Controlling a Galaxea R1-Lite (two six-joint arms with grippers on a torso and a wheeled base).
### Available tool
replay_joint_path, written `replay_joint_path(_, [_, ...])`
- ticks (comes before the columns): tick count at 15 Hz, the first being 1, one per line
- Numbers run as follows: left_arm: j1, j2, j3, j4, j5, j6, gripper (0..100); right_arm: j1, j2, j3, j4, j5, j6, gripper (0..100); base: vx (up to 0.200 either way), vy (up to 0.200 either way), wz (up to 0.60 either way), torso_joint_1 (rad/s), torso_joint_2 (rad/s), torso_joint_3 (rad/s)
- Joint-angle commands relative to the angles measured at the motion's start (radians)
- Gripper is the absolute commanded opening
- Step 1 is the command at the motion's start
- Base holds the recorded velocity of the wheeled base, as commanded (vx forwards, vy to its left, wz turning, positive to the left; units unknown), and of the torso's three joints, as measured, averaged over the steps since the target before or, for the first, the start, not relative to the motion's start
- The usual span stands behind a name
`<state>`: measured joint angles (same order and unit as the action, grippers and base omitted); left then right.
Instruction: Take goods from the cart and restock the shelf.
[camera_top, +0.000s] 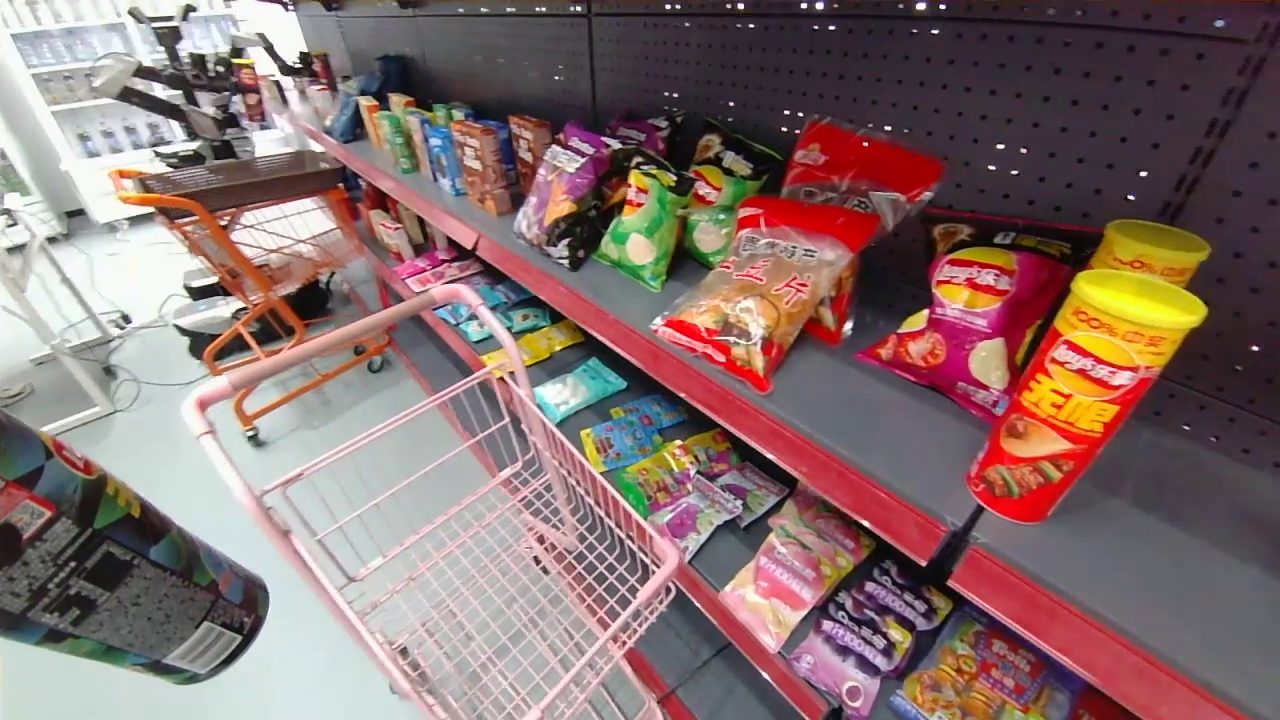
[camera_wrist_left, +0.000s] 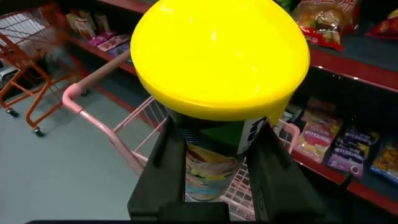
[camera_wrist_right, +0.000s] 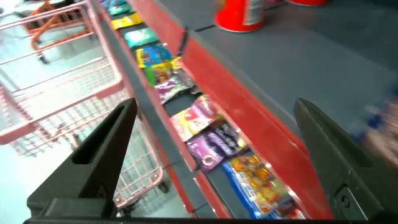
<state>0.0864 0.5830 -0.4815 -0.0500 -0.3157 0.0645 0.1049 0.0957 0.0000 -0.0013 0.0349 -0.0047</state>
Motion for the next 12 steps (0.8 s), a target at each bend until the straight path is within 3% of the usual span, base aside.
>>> replay_joint_path(1, [0.001,0.005,0.001,-0.001,0.000,0.000,0,0.001,0.001,0.000,0.001,0.000,0.000,100,0.000,0.000,-0.60,0.012,0.00,0.002])
replay_joint_path(12, [0.001,0.003,0.000,0.001,-0.002,0.000,0,0.002,0.001,0.000,0.001,0.000,-0.001,100,0.000,0.000,-0.60,0.002,0.00,0.001])
